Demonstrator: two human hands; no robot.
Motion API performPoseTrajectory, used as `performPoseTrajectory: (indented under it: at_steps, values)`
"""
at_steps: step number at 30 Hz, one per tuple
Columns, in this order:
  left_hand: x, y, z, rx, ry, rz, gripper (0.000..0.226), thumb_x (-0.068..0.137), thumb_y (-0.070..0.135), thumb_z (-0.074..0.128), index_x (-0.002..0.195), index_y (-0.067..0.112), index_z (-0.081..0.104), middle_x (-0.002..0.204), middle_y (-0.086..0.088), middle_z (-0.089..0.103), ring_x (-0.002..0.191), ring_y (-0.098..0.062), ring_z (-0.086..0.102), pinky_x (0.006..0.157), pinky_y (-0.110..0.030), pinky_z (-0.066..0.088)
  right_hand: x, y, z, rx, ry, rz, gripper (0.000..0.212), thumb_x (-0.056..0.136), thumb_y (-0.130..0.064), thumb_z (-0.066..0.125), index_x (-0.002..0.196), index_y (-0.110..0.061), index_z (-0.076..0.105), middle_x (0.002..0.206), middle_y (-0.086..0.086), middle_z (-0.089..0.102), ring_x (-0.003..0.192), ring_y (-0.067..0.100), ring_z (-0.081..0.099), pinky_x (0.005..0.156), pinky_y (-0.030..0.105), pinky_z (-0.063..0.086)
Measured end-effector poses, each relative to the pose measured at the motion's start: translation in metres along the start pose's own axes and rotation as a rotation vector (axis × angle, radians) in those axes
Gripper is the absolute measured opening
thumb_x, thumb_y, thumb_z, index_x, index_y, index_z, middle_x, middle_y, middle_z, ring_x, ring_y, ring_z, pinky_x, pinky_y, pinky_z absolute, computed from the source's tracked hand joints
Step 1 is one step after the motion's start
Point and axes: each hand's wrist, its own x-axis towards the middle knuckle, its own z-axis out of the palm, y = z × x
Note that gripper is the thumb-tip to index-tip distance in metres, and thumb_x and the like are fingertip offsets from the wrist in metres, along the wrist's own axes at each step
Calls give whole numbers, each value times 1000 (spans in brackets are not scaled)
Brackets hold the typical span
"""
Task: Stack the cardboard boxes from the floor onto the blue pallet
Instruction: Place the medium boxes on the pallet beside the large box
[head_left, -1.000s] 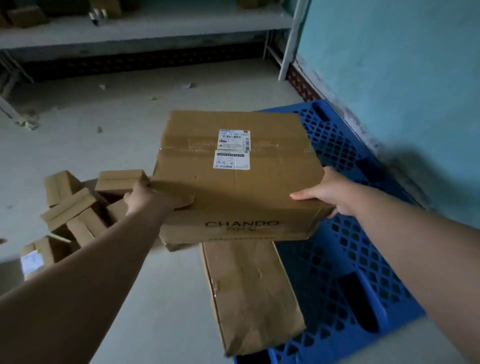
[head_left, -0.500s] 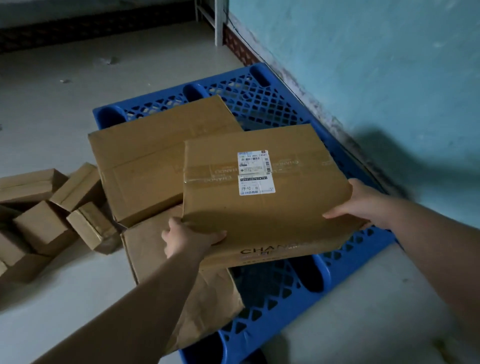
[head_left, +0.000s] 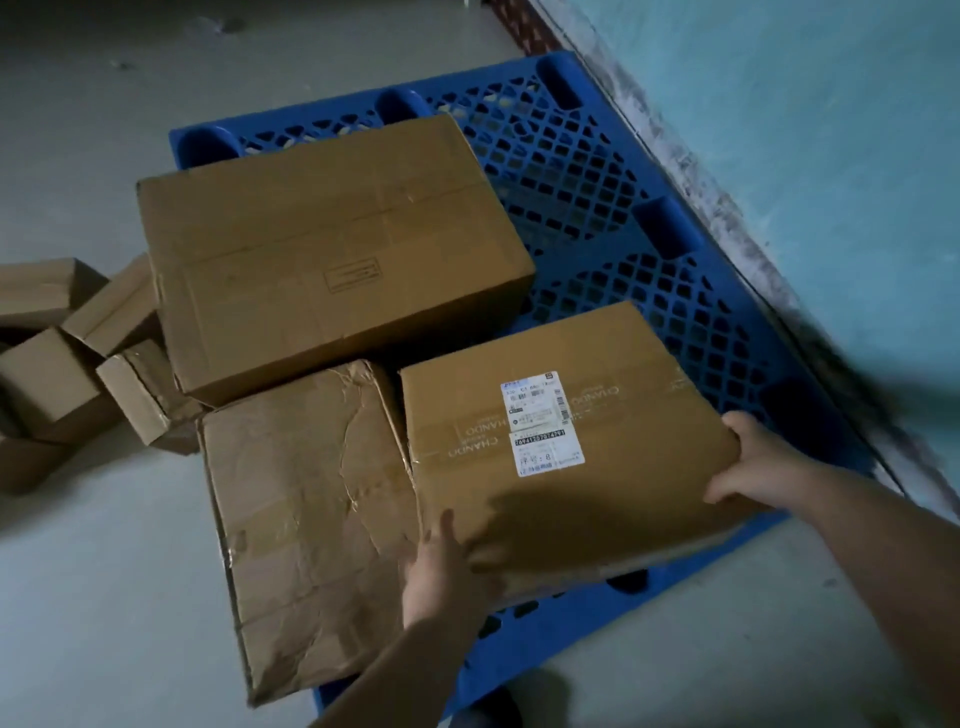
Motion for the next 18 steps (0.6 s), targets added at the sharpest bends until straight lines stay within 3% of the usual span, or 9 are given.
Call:
performPoseTrajectory:
  at_steps: [2, 4, 7, 10, 13, 18]
  values:
    - [14, 2, 11, 270, -50, 210, 92, 74, 29, 71, 143, 31, 10, 138, 1, 33, 128, -24, 32, 102, -41, 41, 12, -10, 37, -354, 40, -10, 108, 66, -18, 81, 144, -11, 7, 145, 9, 25, 127, 33, 35, 99, 43, 39]
    - [30, 9, 18, 531, -22, 313, 88, 76, 26, 68, 139, 36, 8, 146, 1, 20, 136, -28, 16, 104, -50, 36, 18, -28, 88, -530, 13, -160, 127, 67, -35, 81, 145, -11, -16, 154, 13, -11, 141, 37, 3, 114, 48, 17]
    - [56, 7, 17, 726, -39, 201, 95, 78, 28, 68, 142, 38, -2, 153, 0, -1, 142, -34, -3, 107, -63, 21, 6, -62, 173, -620, -144, -402, 139, 63, -50, 79, 137, -21, -35, 151, 9, -30, 140, 38, -17, 114, 54, 5]
    - [71, -19, 9, 657, 10, -15, 96, 78, 37, 66, 142, 40, -5, 154, 0, -17, 141, -36, -15, 105, -69, 14, -1, -82, 222, -634, -75, -533, 137, 64, -50, 79, 137, -25, -35, 151, 5, -31, 138, 35, -24, 111, 57, -4]
    - [73, -58, -2, 529, 63, -126, 108, 74, 44, 69, 140, 43, -16, 153, -1, -24, 139, -39, -18, 103, -70, 14, 1, -86, 235, -701, -30, -722, 141, 59, -42, 83, 135, -38, -35, 150, 2, -34, 135, 36, -29, 97, 76, -4]
    - [78, -106, -18, 312, 100, -267, 116, 60, 66, 68, 140, 47, -13, 154, 1, -22, 140, -39, -15, 104, -69, 16, -5, -88, 263, -914, -100, -900, 134, 69, -29, 77, 127, -42, -43, 136, -3, -49, 123, 36, -46, 79, 81, -19]
